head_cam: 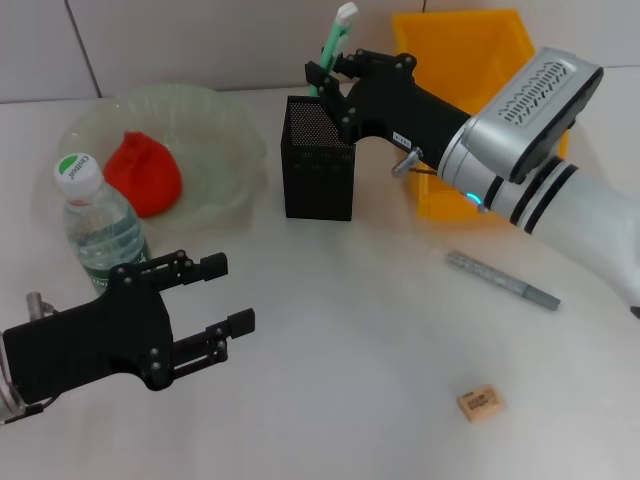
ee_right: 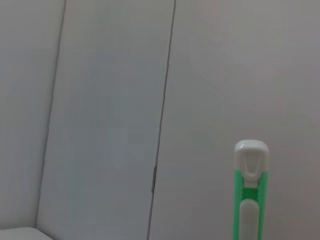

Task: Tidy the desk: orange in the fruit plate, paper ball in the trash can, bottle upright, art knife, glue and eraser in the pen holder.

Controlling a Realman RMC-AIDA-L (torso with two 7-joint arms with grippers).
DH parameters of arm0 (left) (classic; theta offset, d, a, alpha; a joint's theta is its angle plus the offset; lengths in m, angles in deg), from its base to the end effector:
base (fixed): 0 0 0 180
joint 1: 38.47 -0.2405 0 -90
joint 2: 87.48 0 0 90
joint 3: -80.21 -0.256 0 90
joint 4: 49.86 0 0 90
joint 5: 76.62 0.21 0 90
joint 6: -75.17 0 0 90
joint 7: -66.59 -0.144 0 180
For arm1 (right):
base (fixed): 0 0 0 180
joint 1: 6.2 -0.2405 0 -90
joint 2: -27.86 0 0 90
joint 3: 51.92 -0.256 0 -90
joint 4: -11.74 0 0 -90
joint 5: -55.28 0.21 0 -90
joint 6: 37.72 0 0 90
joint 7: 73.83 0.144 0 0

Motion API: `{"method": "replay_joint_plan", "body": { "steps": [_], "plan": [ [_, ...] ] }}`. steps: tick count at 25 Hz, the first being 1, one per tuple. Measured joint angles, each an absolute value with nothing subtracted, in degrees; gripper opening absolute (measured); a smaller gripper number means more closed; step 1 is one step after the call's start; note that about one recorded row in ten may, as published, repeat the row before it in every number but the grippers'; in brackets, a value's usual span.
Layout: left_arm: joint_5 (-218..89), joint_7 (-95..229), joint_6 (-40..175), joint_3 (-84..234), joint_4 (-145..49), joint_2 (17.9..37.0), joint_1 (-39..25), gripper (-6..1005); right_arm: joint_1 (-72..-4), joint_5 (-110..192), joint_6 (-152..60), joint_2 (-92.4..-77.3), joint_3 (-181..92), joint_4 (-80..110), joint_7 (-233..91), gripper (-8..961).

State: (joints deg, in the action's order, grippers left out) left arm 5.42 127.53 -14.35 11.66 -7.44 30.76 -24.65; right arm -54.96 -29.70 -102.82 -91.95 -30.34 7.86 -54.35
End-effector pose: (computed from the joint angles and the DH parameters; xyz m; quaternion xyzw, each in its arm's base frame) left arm -0.2589 0.2681 -0.0143 -0.9274 -0.0887 -0.3324 0.1467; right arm 0.1945 0.4015 -0.0685 -0.8495 0.0883 0.3334 0.3992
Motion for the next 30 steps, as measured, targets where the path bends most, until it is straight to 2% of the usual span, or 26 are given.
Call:
{"method": "replay_joint_plan", "body": {
  "steps": [30],
  "plan": [
    [5.7,127.6,-14.6,11.7,-8.8,30.82,-24.1,636,-57.7,-30.4,-92.6,-91.92,-30.3,6.9,-53.3,183]
  ]
}}
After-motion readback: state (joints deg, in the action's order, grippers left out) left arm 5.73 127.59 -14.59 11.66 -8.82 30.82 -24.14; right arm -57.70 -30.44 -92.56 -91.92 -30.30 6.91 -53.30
